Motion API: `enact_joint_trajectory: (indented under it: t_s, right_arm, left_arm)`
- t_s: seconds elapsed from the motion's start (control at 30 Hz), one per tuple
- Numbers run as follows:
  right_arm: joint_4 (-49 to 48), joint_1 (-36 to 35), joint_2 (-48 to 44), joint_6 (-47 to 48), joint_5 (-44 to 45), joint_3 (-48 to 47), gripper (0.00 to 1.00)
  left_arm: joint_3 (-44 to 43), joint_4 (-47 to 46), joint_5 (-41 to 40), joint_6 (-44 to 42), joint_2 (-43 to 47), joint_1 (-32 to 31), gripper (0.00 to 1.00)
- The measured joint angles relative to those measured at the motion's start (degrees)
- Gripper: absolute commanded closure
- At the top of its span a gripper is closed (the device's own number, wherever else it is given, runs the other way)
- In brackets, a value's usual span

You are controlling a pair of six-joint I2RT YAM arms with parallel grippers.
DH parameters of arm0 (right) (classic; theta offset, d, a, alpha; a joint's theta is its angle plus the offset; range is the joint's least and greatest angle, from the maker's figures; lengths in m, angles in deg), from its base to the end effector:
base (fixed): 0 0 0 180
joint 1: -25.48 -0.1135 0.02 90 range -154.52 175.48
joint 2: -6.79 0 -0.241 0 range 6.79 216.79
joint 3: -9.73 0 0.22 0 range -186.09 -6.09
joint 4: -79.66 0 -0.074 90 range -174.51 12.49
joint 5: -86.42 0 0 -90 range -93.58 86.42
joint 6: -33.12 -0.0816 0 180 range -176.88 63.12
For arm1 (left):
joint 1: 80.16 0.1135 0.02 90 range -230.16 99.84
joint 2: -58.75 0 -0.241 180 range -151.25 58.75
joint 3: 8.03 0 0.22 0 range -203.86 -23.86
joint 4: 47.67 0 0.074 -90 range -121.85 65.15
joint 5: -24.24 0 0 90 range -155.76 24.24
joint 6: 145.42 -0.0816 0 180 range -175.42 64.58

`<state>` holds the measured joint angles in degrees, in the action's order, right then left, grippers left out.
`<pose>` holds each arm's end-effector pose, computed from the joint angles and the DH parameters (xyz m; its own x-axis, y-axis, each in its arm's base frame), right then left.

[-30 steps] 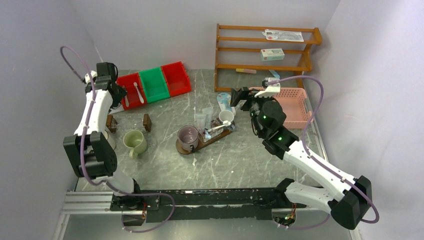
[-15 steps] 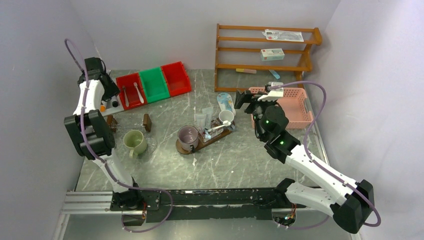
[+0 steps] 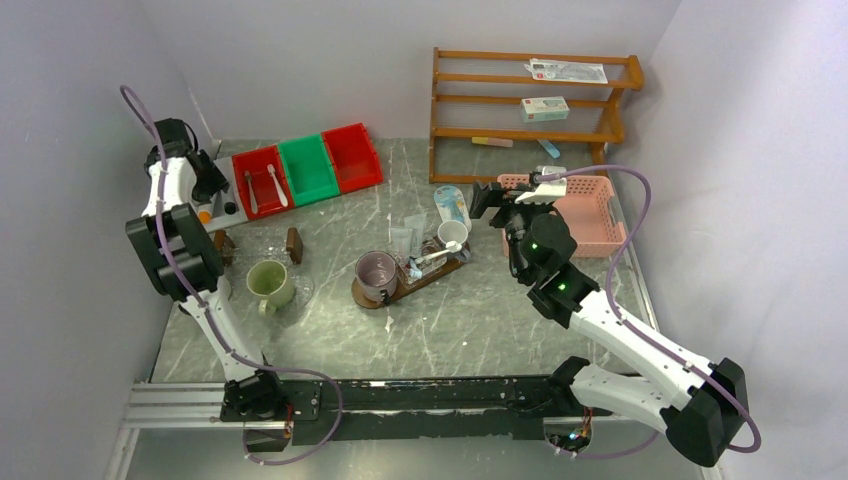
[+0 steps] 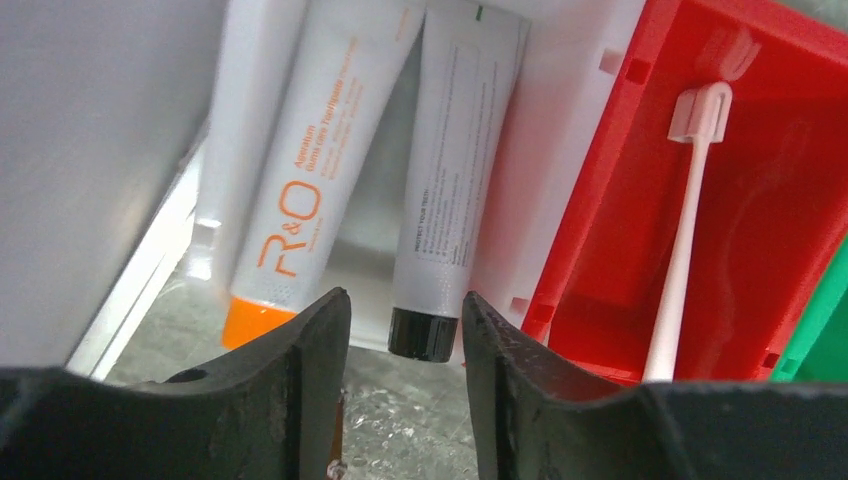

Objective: Prepare toiletry sets of a toothbrush and toothpaste on the tray
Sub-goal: Place the toothpaste holder at the center of the board.

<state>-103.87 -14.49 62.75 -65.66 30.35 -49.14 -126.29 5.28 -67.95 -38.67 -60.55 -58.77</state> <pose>0.2175 0.1229 0.3403 0.0685 0.2227 -0.9725 -0.1198 0.9696 0.2136 0.4173 0.1668 0.1939 -0.6102 -0.5483 -0.5719 -0.5861 0.7981 -0.1398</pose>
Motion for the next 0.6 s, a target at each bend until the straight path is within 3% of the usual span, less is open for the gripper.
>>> enact_joint_trajectory:
  t_s: [0.6]
  right_arm:
    - [-0.11, 0.00, 0.52, 0.02, 0.04, 0.04, 0.04]
  left_arm:
    - [-6.93, 2.62, 4.63, -2.01, -10.75, 0.55, 0.52]
